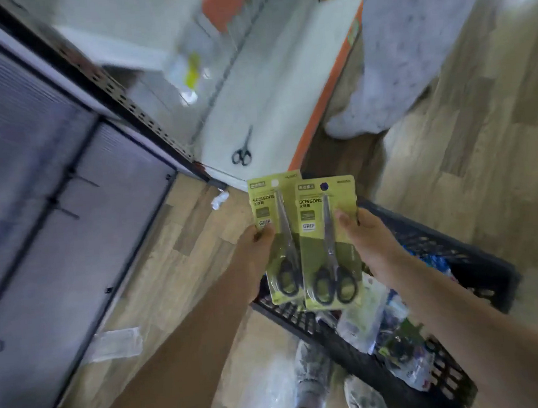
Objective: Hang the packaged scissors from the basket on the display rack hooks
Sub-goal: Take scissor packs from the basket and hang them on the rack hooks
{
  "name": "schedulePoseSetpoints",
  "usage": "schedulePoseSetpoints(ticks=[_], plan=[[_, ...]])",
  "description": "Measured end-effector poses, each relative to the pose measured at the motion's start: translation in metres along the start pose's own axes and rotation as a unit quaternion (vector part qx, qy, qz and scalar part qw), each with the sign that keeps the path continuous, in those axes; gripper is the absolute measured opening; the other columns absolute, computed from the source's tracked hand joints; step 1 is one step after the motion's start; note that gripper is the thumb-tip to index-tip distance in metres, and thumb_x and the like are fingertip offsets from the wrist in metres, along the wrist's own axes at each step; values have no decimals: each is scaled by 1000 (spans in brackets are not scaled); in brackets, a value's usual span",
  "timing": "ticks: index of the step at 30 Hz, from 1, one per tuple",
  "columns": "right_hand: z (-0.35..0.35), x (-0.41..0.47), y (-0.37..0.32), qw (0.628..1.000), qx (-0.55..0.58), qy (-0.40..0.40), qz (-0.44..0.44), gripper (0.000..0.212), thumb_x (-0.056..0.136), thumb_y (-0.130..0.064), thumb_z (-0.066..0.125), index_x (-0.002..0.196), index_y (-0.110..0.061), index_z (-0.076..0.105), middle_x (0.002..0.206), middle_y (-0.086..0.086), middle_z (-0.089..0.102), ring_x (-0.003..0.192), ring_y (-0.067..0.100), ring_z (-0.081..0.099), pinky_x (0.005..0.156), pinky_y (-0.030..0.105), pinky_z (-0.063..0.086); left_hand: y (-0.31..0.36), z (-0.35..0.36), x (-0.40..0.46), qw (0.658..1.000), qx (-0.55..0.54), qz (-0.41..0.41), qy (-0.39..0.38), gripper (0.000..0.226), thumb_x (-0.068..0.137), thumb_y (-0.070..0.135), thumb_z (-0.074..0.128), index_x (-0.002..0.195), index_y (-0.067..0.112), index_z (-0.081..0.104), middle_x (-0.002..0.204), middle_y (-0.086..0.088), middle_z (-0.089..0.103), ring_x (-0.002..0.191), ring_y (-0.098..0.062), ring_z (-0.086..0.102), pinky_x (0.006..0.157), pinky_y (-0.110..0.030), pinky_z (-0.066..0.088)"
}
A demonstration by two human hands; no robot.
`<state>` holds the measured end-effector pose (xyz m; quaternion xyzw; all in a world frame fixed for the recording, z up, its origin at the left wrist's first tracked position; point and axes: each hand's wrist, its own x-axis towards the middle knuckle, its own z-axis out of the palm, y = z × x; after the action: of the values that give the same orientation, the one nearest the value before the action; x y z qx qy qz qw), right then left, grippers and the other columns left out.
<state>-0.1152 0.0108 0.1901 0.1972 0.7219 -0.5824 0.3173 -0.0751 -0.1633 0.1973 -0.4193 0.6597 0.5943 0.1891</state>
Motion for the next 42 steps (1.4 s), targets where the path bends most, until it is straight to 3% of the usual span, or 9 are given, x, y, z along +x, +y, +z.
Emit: schedulePoseSetpoints(ticks=[6, 10, 16, 19, 23, 27, 35, 39, 42], plan=[[17, -111, -166, 990, 11, -65, -125, 25, 94, -32, 54, 105, -9, 58, 105, 23, 63, 95, 30, 59, 76, 34, 45, 124, -82, -138, 992, -43, 102, 61, 21, 92, 31, 58, 96, 11, 63, 100, -15, 70, 95, -34, 66, 92, -50, 50], [33, -209, -273, 968, 6, -110, -226, 25, 95, -33, 53, 107, -11, 57, 114, 11, 62, 104, 24, 56, 83, 30, 40, 187, -143, -247, 968, -81, 195, 135, 41, 72, 48, 66, 96, 14, 68, 94, -9, 73, 91, -30, 68, 88, -50, 52], [62, -370, -394, 908, -19, -137, -395, 34, 95, -32, 52, 111, -2, 55, 114, 9, 62, 105, 25, 56, 90, 31, 41, 247, -235, -421, 905, -140, 322, 238, 30, 82, 36, 64, 98, 10, 64, 100, -11, 70, 93, -32, 66, 86, -48, 54], [80, -450, -431, 869, -34, -166, -465, 26, 95, -34, 50, 111, -14, 57, 112, 2, 61, 103, 19, 56, 91, 30, 41, 249, -273, -493, 864, -171, 374, 292, 12, 92, 26, 59, 83, 17, 60, 79, -7, 66, 71, -25, 60, 64, -38, 54], [111, -528, -448, 815, -64, -220, -532, 37, 96, -35, 48, 116, -5, 55, 123, 17, 58, 110, 26, 56, 98, 38, 41, 233, -314, -560, 822, -210, 403, 344, 17, 93, 24, 57, 78, 19, 55, 63, 0, 53, 52, -15, 47, 50, -25, 38], [154, -571, -437, 781, -106, -256, -560, 44, 97, -36, 46, 119, 2, 51, 126, 23, 53, 115, 32, 52, 99, 42, 40, 200, -349, -589, 798, -251, 400, 374, 11, 92, 28, 59, 85, 19, 60, 83, -5, 64, 76, -23, 58, 78, -41, 51], [225, -571, -393, 804, -113, -320, -489, 37, 99, -32, 44, 121, -2, 49, 133, 14, 47, 117, 15, 45, 88, 30, 40, 129, -407, -564, 784, -302, 347, 417, 23, 84, 38, 65, 85, 16, 56, 88, -6, 54, 82, -22, 50, 86, -41, 48], [264, -558, -382, 813, -129, -327, -464, 41, 97, -30, 46, 119, 4, 49, 124, 20, 54, 117, 31, 48, 87, 28, 42, 110, -420, -549, 784, -330, 318, 419, 19, 88, 34, 62, 85, 16, 60, 92, -10, 61, 87, -25, 56, 95, -50, 48], [291, -559, -383, 804, -146, -341, -464, 36, 97, -31, 46, 111, 1, 53, 100, 14, 58, 92, 25, 55, 68, 24, 38, 105, -435, -543, 777, -342, 311, 428, 13, 89, 31, 61, 87, 18, 61, 100, -12, 66, 97, -32, 61, 94, -50, 49]])
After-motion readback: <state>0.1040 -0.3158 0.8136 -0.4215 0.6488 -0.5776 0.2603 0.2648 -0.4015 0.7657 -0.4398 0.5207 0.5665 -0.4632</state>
